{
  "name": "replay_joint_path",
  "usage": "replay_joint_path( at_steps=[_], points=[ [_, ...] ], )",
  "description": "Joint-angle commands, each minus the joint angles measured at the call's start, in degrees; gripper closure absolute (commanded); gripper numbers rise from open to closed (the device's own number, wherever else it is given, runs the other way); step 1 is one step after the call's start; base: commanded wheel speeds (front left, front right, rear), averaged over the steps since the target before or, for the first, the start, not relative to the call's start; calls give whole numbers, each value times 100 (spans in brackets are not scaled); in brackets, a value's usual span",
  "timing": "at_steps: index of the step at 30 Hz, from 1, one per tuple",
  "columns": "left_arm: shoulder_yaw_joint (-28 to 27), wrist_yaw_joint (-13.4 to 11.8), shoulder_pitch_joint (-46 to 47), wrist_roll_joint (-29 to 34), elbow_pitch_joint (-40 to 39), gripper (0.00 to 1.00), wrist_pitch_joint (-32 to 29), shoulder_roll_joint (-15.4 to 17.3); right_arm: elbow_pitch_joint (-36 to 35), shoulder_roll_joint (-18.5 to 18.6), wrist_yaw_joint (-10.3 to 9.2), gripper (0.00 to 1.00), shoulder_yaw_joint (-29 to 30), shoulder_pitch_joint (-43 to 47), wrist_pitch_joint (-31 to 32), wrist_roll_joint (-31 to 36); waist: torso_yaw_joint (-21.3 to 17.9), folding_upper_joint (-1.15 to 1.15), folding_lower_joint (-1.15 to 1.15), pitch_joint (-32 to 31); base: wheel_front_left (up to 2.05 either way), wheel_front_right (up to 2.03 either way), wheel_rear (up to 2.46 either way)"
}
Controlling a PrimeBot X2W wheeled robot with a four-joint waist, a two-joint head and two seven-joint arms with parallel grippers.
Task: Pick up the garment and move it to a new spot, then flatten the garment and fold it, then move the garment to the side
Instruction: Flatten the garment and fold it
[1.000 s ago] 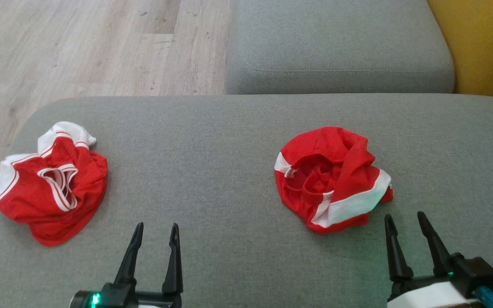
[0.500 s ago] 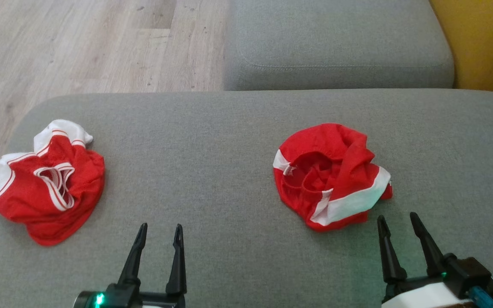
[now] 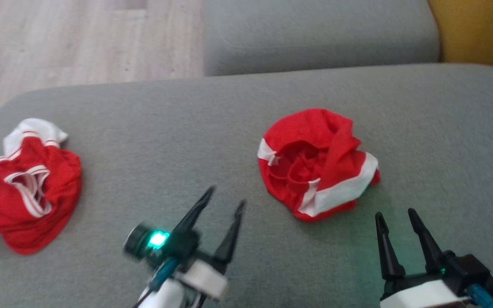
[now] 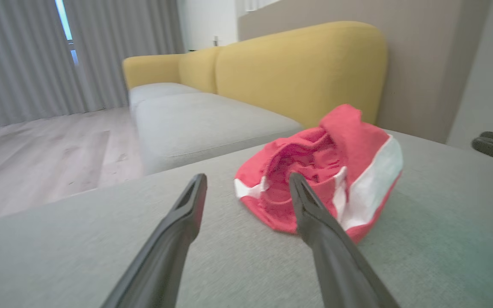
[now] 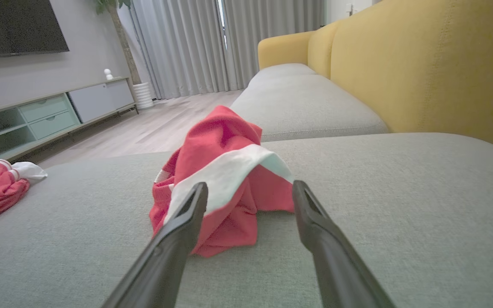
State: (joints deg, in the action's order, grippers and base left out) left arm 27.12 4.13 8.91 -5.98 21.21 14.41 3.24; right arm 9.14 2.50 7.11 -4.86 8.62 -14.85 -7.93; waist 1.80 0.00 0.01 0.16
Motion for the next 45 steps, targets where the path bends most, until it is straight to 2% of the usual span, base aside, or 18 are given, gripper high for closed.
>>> replay_joint_path(
  at_steps=[1, 5, 10, 15, 23, 24, 25, 26, 32, 37, 41, 45],
  points=[
    [31, 65, 480, 21, -11, 0, -18, -35, -226, 41, 37, 0, -128, -345, -15, 46, -205, 0, -1, 213, 0, 0, 0],
    [655, 232, 1315, 31, 529, 0, -321, -35, -253, 49, 37, 0, -132, -482, -15, 87, -452, 0, -1, 512, 0, 0, 0],
    [1322, 308, 2152, 7, 1129, 0, -590, -36, -288, 61, 37, 0, -172, -650, -15, 77, -775, 0, -1, 839, 0, 0, 0],
    [1703, 322, 2749, 46, 1654, 0, -664, -36, -304, 58, 37, 0, -223, -778, -15, 62, -1059, 0, -1, 1083, 0, 0, 0],
    [2095, 314, 3163, -14, 2174, 0, -604, -36, -280, 50, 37, 0, -227, -807, -15, 31, -1353, 0, -1, 1140, 0, 0, 0],
    [2144, 314, 3185, -26, 2233, 38, -618, -36, -275, 49, 37, 0, -224, -799, -15, 29, -1374, 0, -1, 1122, 0, 0, 0],
    [2181, 314, 3198, -50, 2282, 85, -617, -36, -270, 48, 37, 0, -224, -790, -15, 29, -1394, 0, -1, 1101, 0, 0, 0],
    [2221, 315, 3206, -78, 2332, 100, -627, -36, -266, 47, 37, 0, -222, -782, -15, 31, -1411, 0, -1, 1077, 0, 0, 0],
    [2334, 323, 3173, -424, 2321, 100, -469, -36, -232, 43, 37, 0, -198, -720, -15, 28, -1444, 0, -1, 897, 0, 0, 0],
    [2534, 333, 3310, -1333, 1690, 100, -362, -36, -179, 40, 37, 0, -259, -630, -15, -28, -1420, 0, -1, 622, 0, 0, 0],
    [3009, 334, 3947, -2063, 1069, 100, -516, -36, -148, 39, 37, 0, -304, -507, -15, -133, -1363, 0, -1, 349, 0, 0, 0],
    [3016, 335, 4697, -2693, 660, 100, -449, -36, -142, 39, 37, 0, -302, -360, -15, -225, -1256, 0, -1, 151, 0, 0, 0]
  ],
)
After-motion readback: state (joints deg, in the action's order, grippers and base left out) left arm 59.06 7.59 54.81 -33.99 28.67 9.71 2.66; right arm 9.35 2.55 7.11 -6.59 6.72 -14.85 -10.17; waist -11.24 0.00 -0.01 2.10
